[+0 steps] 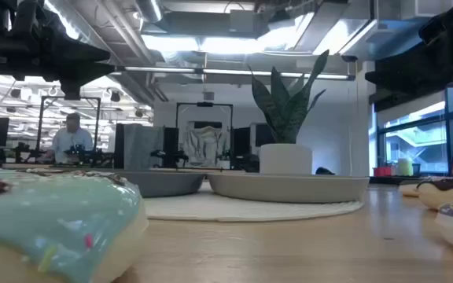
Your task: Pick & Place donuts
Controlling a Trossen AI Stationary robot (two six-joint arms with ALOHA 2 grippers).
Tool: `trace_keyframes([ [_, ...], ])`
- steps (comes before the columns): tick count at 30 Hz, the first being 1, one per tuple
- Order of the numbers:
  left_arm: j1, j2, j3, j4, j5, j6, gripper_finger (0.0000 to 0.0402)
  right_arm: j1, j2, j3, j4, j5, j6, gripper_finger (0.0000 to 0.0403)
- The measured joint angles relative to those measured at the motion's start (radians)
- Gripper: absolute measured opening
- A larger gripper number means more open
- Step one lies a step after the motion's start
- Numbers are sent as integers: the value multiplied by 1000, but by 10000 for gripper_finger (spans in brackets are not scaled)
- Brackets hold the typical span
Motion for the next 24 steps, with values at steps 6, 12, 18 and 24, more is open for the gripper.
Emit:
trace_keyframes([
  [6,0,0,0,0,0,0,157,0,0,0,0,0,0,244],
  [12,0,0,0,0,0,0,161,0,0,0,0,0,-2,244],
  [18,0,0,0,0,0,0,158,0,0,0,0,0,-1,244],
  [24,0,0,0,0,0,0,159,0,0,0,0,0,0,244],
])
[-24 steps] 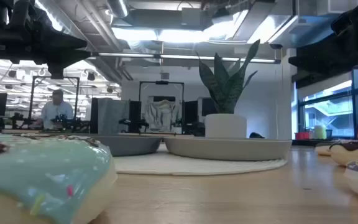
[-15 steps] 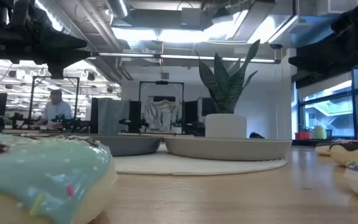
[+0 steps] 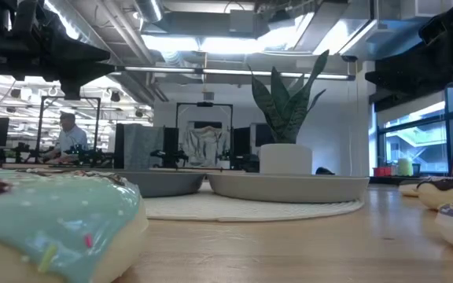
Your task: Pick & Place donuts
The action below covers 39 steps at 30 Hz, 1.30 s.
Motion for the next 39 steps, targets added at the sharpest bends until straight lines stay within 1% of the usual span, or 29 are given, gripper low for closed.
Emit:
trace_keyframes([
  [20,0,0,0,0,0,0,162,0,0,0,0,0,-2,244],
  [28,0,0,0,0,0,0,157,0,0,0,0,0,-2,244],
  [36,0,0,0,0,0,0,162,0,0,0,1,0,2,244],
  [39,0,0,0,0,0,0,160,0,4,0,43,36,23,244],
])
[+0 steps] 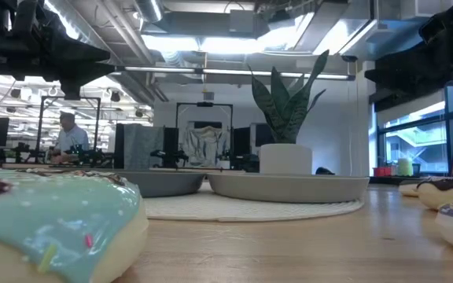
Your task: Pick & Place donuts
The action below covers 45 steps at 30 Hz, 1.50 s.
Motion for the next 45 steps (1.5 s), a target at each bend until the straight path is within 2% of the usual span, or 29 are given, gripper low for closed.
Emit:
trace_keyframes([
  [10,0,0,0,0,0,0,161,-1,-1,1,102,58,324,244],
  [16,0,0,0,0,0,0,159,-1,0,1,102,83,339,244],
  [22,0,0,0,0,0,0,158,-1,0,1,97,220,346,244],
  [29,0,0,0,11,0,-10,161,-1,-1,1,89,346,475,244],
  [36,-1,0,1,92,0,-133,157,0,0,1,53,372,540,244],
  [41,-1,0,1,113,0,-208,161,0,0,0,-5,445,621,244],
  [45,-1,16,27,110,-61,-258,158,0,4,0,-5,472,633,244],
])
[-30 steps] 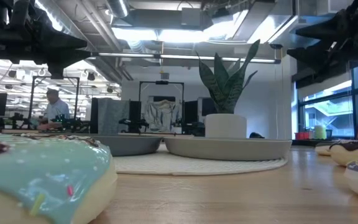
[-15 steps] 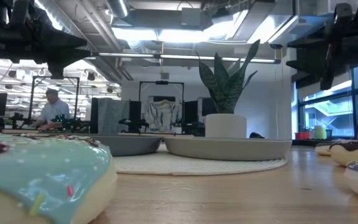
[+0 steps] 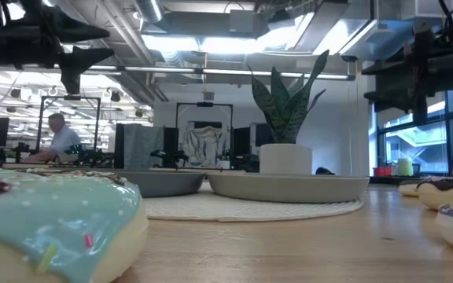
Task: Pick & Place donuts
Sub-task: Put the small brown doughnut on the dark gray plate
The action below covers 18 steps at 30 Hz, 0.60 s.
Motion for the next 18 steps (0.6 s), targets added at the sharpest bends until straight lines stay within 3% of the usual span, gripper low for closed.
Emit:
trace_keyframes([
  [3,0,64,74,-137,-46,-10,150,0,0,0,1,10,-1,244],
  [6,0,180,179,-388,-123,-41,141,0,0,0,1,29,-1,244],
  [11,0,394,340,-752,-208,-245,126,0,0,0,1,36,-2,244],
  [18,0,618,386,-835,-134,-278,106,0,0,0,1,36,-27,244],
])
